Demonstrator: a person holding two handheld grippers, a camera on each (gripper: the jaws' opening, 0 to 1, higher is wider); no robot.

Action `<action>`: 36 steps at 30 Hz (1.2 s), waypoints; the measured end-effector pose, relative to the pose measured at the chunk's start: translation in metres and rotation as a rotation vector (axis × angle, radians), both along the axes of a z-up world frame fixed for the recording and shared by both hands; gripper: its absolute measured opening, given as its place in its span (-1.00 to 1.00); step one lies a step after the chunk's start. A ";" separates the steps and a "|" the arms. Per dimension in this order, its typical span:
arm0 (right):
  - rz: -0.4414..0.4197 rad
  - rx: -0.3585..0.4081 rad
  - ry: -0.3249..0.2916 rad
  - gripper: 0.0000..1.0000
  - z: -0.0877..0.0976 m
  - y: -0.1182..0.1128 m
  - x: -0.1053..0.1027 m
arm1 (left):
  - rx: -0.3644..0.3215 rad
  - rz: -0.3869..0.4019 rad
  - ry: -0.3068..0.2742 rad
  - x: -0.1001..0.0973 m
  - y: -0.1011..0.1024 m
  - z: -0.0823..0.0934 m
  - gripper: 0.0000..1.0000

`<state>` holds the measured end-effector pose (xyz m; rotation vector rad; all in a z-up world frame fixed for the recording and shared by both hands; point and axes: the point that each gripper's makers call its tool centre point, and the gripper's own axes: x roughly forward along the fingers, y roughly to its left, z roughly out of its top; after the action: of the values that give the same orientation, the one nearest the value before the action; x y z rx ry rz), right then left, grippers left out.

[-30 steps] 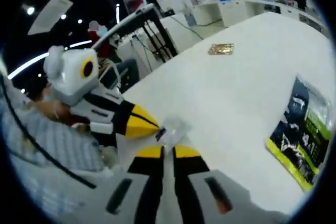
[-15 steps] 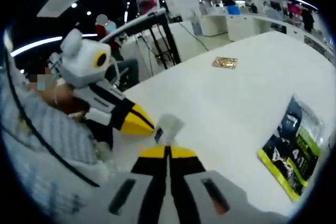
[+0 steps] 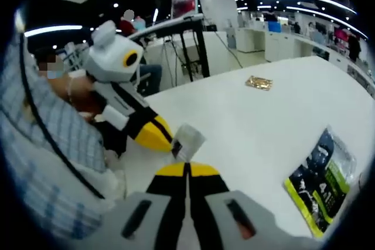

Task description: Arrange the skincare products in the storage area until every visible bottle or jar stands upright without overlapping.

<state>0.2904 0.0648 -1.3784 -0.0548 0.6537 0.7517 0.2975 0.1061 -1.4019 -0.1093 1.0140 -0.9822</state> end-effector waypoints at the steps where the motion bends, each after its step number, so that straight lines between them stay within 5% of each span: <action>1: 0.000 0.001 -0.001 -1.00 0.000 0.000 0.000 | -0.001 0.000 -0.001 0.000 0.000 0.000 -0.76; 15: -0.023 0.004 0.011 -1.00 -0.003 -0.002 0.000 | -0.039 -0.007 0.041 -0.005 -0.004 -0.001 -0.89; 36: -0.207 0.080 -0.019 -1.00 0.027 -0.039 0.025 | -0.123 -0.016 0.005 0.023 -0.036 0.039 -0.99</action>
<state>0.3152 0.0258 -1.3518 0.0782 0.6002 0.5766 0.3208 0.0701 -1.3630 -0.2064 0.9600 -1.0594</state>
